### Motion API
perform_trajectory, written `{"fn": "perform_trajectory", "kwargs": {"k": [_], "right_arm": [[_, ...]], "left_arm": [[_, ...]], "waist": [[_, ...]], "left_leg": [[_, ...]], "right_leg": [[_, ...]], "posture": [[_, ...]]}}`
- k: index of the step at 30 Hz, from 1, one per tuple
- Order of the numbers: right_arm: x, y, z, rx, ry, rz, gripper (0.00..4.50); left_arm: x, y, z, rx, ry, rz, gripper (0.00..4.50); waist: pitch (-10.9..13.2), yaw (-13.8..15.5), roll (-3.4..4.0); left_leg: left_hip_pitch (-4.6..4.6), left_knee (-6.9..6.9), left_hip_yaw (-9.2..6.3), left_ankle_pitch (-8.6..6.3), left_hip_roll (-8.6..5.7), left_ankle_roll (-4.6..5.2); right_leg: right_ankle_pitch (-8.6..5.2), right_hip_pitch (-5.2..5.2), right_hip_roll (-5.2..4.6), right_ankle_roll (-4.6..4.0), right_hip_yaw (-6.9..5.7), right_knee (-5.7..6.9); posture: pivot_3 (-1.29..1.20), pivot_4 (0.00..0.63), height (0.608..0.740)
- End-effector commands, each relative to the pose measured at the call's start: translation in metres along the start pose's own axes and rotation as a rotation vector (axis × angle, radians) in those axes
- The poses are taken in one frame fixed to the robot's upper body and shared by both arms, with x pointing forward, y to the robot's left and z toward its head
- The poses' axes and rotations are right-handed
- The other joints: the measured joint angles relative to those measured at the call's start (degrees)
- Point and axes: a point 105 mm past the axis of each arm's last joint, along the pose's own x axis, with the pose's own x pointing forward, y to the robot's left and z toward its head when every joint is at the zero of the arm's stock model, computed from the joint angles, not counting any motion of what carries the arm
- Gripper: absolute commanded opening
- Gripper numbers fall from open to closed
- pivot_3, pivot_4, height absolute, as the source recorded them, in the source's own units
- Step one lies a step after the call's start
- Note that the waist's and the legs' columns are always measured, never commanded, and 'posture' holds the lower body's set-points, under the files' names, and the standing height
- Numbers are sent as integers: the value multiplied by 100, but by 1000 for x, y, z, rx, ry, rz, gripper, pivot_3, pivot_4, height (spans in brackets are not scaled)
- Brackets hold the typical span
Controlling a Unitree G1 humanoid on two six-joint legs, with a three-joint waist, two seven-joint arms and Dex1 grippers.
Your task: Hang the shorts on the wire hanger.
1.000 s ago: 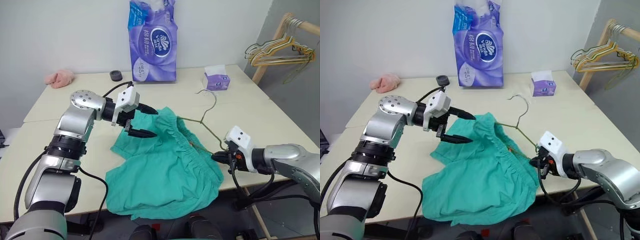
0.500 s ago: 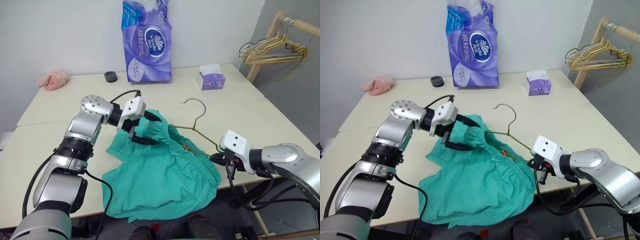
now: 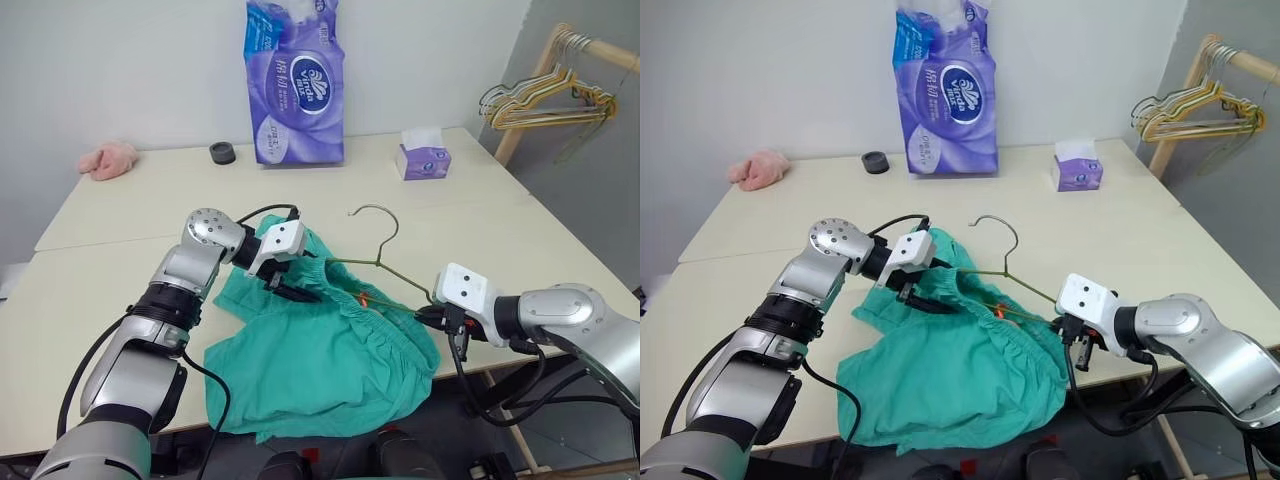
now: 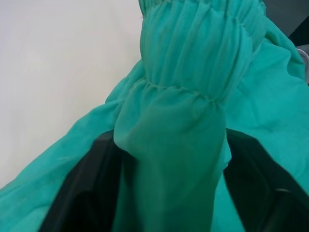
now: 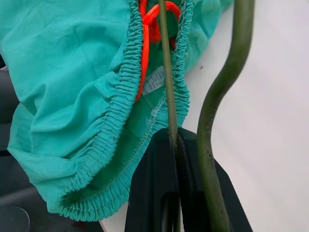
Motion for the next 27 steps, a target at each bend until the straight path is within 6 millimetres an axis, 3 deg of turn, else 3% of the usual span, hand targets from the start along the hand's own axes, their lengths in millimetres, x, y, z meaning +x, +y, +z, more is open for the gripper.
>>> {"fn": "perform_trajectory", "kwargs": {"k": [1,7,12,17,23,27], "right_arm": [[-5,2,22,-132,-63,-3,0],[-5,-2,22,-170,-55,-29,0],[-8,-1,21,-212,-39,-9,0],[-21,-4,17,-415,13,23,1418],[-52,-26,-21,-306,172,-47,3431],[-68,-18,-51,84,108,-126,3431]], "left_arm": [[1,-1,5,21,-14,-13,1856],[4,-5,3,19,-21,-11,140],[4,-6,-1,15,-15,3,66],[1,-3,-4,13,0,34,0],[-3,6,-8,10,17,91,0],[-7,9,-9,3,18,112,0]], "waist": [[0,3,0],[0,4,0],[0,5,0],[0,4,1],[0,48,-2],[-7,71,-19]], "left_leg": [[0,0,0,0,0,0],[-1,0,0,0,0,0],[0,0,0,0,0,0],[1,1,0,0,0,0],[1,2,0,0,-1,0],[0,1,-8,0,-2,0]], "right_leg": [[0,0,0,0,0,0],[10,0,-1,-16,0,0],[9,0,-1,-16,-1,0],[7,1,0,-12,-3,-1],[10,3,-2,-16,-3,-1],[10,6,0,-16,-8,0]], "posture": [[-215,40,740],[-210,40,740],[-208,39,740],[-207,38,740],[-203,40,740],[-204,49,740]]}}
